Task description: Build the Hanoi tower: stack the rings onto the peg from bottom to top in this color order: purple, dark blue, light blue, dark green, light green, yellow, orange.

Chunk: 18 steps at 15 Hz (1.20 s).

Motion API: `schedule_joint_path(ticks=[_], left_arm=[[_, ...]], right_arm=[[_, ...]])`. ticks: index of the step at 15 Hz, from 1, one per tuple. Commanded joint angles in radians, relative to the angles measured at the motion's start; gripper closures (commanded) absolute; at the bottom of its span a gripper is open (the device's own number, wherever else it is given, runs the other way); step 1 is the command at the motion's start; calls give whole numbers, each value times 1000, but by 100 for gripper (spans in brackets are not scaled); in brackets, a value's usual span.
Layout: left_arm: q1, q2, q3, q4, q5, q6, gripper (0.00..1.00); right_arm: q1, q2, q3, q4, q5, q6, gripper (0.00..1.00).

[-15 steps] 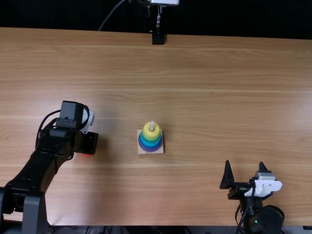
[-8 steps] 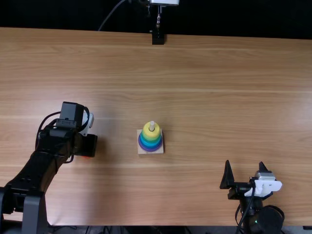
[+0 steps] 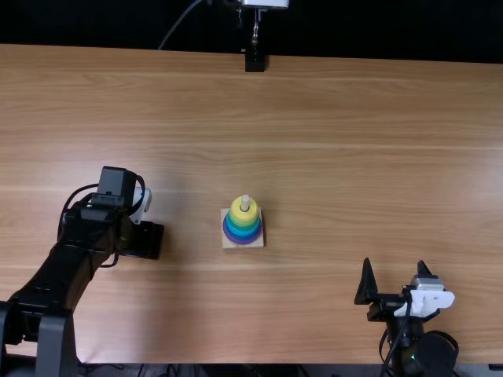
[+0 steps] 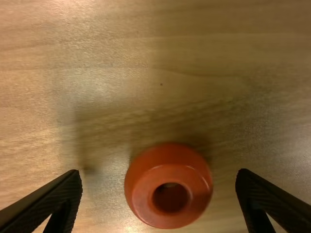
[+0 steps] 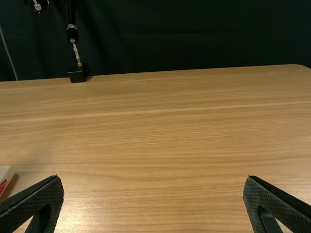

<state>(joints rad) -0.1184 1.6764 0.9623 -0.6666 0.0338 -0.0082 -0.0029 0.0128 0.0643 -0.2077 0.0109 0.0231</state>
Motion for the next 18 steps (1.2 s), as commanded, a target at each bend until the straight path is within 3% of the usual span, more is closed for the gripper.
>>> schedule_joint_path(ticks=[1, 8, 10, 13, 14, 18], left_arm=[[-15, 9, -5, -2, 9, -10, 0], [-15, 9, -7, -2, 9, -3, 3], [-15, 11, -8, -3, 9, -5, 19], [-13, 11, -22, -2, 10, -7, 65], [-13, 11, -22, -2, 9, -7, 75], [-12, 11, -23, -3, 9, -7, 79]], right_arm=[[-6, -13, -49, -68, 8, -5, 0], [-6, -13, -49, -68, 8, -5, 0], [-6, -13, -49, -68, 9, -5, 0], [-6, -13, -49, -68, 8, -5, 0], [-6, -13, -49, -68, 8, -5, 0], [-6, -13, -49, -68, 8, -5, 0]])
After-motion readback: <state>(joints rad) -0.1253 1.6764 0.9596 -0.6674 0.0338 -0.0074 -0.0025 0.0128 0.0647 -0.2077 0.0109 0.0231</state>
